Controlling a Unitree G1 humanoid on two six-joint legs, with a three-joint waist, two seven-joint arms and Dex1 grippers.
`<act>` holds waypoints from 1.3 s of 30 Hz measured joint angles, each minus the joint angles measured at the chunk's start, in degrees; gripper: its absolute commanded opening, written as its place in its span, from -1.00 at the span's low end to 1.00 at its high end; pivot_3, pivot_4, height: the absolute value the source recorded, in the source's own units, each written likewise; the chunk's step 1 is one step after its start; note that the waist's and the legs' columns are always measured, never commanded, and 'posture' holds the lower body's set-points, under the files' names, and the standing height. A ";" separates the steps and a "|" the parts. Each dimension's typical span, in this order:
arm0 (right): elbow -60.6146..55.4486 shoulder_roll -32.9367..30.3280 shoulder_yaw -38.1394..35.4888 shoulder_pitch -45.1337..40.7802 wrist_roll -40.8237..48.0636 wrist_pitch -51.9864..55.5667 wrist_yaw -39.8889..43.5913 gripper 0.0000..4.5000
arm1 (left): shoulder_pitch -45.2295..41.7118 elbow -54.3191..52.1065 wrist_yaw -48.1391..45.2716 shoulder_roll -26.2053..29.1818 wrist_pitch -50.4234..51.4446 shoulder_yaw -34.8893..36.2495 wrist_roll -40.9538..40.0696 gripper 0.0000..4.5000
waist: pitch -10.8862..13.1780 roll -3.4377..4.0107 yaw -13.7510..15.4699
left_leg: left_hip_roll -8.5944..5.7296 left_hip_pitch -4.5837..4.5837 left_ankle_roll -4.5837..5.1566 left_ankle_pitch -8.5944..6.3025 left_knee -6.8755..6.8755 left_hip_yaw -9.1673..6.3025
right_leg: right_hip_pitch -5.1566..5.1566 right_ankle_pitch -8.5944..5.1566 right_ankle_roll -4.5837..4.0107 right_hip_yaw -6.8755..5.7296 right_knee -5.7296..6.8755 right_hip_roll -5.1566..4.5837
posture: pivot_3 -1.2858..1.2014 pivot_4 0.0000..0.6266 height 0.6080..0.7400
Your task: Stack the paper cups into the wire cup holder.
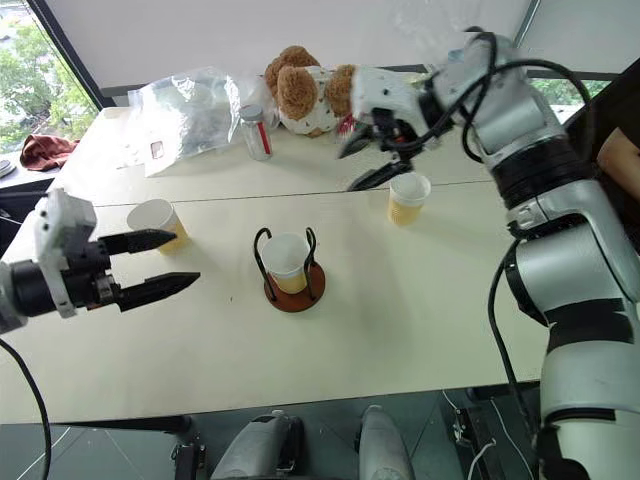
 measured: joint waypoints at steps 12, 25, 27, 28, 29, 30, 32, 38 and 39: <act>15.67 3.30 -3.59 2.67 -12.93 -5.84 -6.24 0.24 | -4.97 5.64 -3.62 0.62 -1.91 -7.05 3.05 1.00 | 0.07 0.12 -1.64 | 0.06 0.00 -0.12 0.08 -0.08 0.10 | -0.08 0.00 0.01 0.10 0.03 0.09 | 0.03 -0.52 1.00; 23.21 8.80 -4.77 4.14 -21.48 -9.69 -15.13 -1.00 | -3.43 6.13 -3.63 -1.16 -3.39 -7.65 6.17 1.00 | 0.07 0.12 -1.53 | 0.05 -0.01 -0.14 0.09 -0.07 0.04 | -0.07 0.01 0.01 0.09 0.04 0.08 | 0.03 -0.52 1.00; 23.50 8.82 -5.51 4.14 -21.70 -9.72 -14.78 -1.00 | -3.29 6.12 -3.61 -1.17 -3.39 -7.62 6.19 1.00 | 0.07 0.12 -1.58 | 0.05 -0.01 -0.14 0.09 -0.07 0.05 | -0.07 0.01 0.01 0.10 0.04 0.08 | 0.03 -0.52 1.00; 23.65 8.82 -5.89 4.14 -21.80 -9.67 -14.43 -1.00 | -3.27 6.11 -3.60 -1.19 -3.39 -7.60 6.21 1.00 | 0.07 0.12 -1.59 | 0.05 0.00 -0.14 0.09 -0.07 0.05 | -0.07 0.01 0.01 0.10 0.04 0.09 | 0.03 -0.52 1.00; 23.73 8.82 -6.04 4.14 -21.95 -9.67 -14.05 -1.00 | -3.26 6.11 -3.55 -1.25 -3.39 -7.57 6.26 1.00 | 0.07 0.12 -1.61 | 0.05 0.00 -0.14 0.09 -0.07 0.05 | -0.07 0.01 0.01 0.10 0.04 0.09 | 0.03 -0.52 1.00; 23.82 8.82 -6.13 4.14 -22.05 -9.70 -13.85 -1.00 | -3.26 6.10 -3.54 -1.33 -3.39 -7.57 6.37 1.00 | 0.07 0.12 -1.63 | 0.05 0.00 -0.14 0.09 -0.07 0.05 | -0.07 0.01 0.01 0.10 0.04 0.09 | 0.03 -0.52 1.00; 24.23 8.80 -6.57 4.10 -22.51 -10.03 -13.88 -1.00 | -3.25 6.12 -3.54 -1.38 -3.39 -7.55 6.84 1.00 | 0.07 0.12 -1.64 | 0.05 0.00 -0.15 0.10 -0.07 0.05 | -0.07 0.01 0.01 0.10 0.04 0.09 | 0.03 -0.52 1.00; 20.93 8.24 -11.42 -4.76 -17.67 -10.26 -1.20 -1.00 | 0.07 6.85 -5.93 0.48 -3.32 -6.15 8.23 1.00 | 0.21 0.33 -1.96 | 0.11 -0.01 -0.15 0.10 -0.13 0.09 | -0.18 0.01 0.01 0.11 0.06 0.17 | 0.03 -0.52 1.00; 16.89 7.96 -11.80 -7.32 -13.83 -9.00 2.54 -1.00 | 0.31 7.21 -6.53 1.08 -3.29 -6.01 8.54 1.00 | 0.21 0.34 -2.04 | 0.15 0.01 -0.15 0.10 -0.17 0.08 | -0.17 0.01 0.01 0.09 0.08 0.20 | 0.03 -0.52 1.00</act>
